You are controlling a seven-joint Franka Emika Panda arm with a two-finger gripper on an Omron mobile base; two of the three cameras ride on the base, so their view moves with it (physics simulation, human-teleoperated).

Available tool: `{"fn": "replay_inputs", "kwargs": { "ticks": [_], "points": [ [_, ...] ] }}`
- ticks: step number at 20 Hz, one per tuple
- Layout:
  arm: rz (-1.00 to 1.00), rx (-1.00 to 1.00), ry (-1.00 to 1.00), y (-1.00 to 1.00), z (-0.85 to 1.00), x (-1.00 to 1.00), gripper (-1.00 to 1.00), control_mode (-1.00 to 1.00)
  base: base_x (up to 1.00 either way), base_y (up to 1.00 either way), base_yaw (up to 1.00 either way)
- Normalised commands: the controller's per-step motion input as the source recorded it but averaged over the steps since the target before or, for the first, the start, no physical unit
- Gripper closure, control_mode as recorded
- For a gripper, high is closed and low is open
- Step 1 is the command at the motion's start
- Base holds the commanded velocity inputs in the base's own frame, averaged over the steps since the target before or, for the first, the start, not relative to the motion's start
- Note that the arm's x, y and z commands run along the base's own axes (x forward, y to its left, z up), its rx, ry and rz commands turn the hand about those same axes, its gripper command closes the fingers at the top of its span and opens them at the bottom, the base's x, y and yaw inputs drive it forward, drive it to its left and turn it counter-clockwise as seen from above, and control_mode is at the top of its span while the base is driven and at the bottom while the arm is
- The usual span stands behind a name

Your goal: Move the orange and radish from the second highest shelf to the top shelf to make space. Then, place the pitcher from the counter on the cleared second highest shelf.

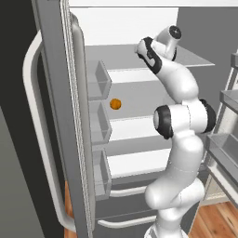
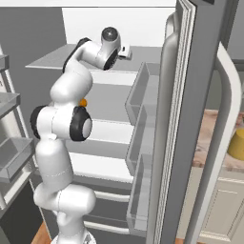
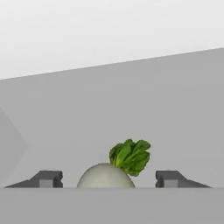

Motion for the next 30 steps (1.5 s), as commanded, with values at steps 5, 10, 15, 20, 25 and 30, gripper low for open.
{"fn": "replay_inputs", "kwargs": {
  "ticks": [5, 10, 15, 20, 25, 30],
  "points": [
    [0.00, -0.01, 0.00, 0.00, -0.02, -0.51, -1.00, -1.00, 0.00, 0.00, 0.00],
    [0.03, -0.07, -0.01, 0.15, -0.01, -1.00, -1.00, -1.00, 0.00, 0.00, 0.00],
    [0.04, -0.13, 0.00, 0.35, -0.24, -1.00, -1.00, -1.00, 0.00, 0.00, 0.00],
    [0.04, -0.13, 0.00, 0.53, -0.74, -1.00, -1.00, -1.00, 0.00, 0.00, 0.00],
    [0.01, -0.02, 0.00, 0.50, -0.88, -0.99, -1.00, -1.00, 0.00, 0.00, 0.00],
    [0.01, 0.00, 0.00, 0.46, -0.78, -0.73, -1.00, -1.00, 0.00, 0.00, 0.00]
  ]
}}
